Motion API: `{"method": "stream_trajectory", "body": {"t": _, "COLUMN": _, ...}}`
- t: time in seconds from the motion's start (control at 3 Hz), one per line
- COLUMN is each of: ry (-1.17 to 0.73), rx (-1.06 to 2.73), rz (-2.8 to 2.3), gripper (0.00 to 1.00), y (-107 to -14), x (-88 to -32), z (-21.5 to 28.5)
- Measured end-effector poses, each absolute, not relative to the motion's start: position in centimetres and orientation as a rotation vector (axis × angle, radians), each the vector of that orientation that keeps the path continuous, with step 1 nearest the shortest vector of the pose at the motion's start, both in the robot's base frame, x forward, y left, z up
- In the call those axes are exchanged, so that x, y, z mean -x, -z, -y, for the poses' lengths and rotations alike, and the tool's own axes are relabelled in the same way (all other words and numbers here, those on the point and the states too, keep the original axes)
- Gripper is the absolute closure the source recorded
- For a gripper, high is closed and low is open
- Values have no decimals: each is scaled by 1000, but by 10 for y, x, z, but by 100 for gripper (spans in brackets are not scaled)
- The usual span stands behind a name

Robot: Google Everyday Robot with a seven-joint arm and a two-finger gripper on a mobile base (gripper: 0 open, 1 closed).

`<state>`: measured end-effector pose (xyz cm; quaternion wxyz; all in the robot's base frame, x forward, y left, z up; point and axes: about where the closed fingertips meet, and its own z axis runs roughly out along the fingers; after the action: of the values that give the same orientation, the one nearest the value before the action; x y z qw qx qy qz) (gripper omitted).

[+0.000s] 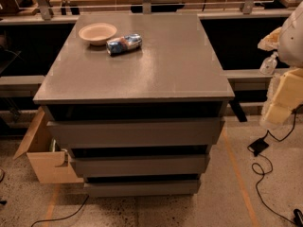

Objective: Open top drawer

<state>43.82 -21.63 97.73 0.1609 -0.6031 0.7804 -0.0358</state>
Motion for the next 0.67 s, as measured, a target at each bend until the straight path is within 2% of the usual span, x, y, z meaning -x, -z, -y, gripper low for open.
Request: {"method": "stream_trajectory", "body": {"t": 0.67, "ry": 80, "rx": 1776, "rz": -2159, "gripper": 0, "y": -958, "x": -435, "z": 203}}
